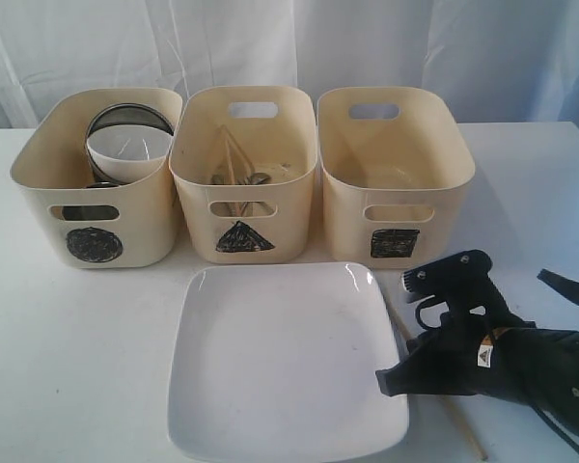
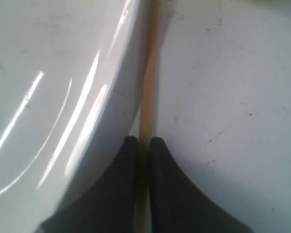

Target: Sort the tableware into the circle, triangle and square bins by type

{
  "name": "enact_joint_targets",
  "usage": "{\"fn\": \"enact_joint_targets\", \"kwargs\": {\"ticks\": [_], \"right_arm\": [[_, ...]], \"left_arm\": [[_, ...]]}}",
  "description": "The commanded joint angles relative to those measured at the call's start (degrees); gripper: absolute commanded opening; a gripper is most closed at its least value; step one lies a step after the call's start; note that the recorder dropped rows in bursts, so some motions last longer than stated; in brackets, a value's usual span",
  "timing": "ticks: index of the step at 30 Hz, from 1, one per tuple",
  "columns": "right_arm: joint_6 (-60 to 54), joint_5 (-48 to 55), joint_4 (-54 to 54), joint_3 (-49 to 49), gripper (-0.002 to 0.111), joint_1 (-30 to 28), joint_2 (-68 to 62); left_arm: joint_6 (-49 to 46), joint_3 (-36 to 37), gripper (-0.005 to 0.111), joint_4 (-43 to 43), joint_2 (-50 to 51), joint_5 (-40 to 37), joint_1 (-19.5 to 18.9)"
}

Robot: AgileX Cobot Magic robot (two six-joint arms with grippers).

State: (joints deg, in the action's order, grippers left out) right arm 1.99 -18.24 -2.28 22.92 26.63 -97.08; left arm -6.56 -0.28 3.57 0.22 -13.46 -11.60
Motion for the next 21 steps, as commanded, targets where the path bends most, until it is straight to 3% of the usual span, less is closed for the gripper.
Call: {"fn": "enact_joint_targets", "kwargs": {"ticks": [1,14,21], "right_arm": [[2.0,7.3,0.3,-0.8,0.000,-0.2,-0.1],[4.9,7.3,-0.8,-0.7,0.000,-0.2,24.0],[4.9,-0.9,-0.8,0.7,0.000,-0.2,30.3]], "left_arm": [[0.1,0.3,0.000,0.6,-0.2,0.1,0.3],[0.1,0.3,0.000,0.6,-0.2,0.1,0.3],[0.1,0.3,0.000,0.6,-0.2,0.1,0.3]]}}
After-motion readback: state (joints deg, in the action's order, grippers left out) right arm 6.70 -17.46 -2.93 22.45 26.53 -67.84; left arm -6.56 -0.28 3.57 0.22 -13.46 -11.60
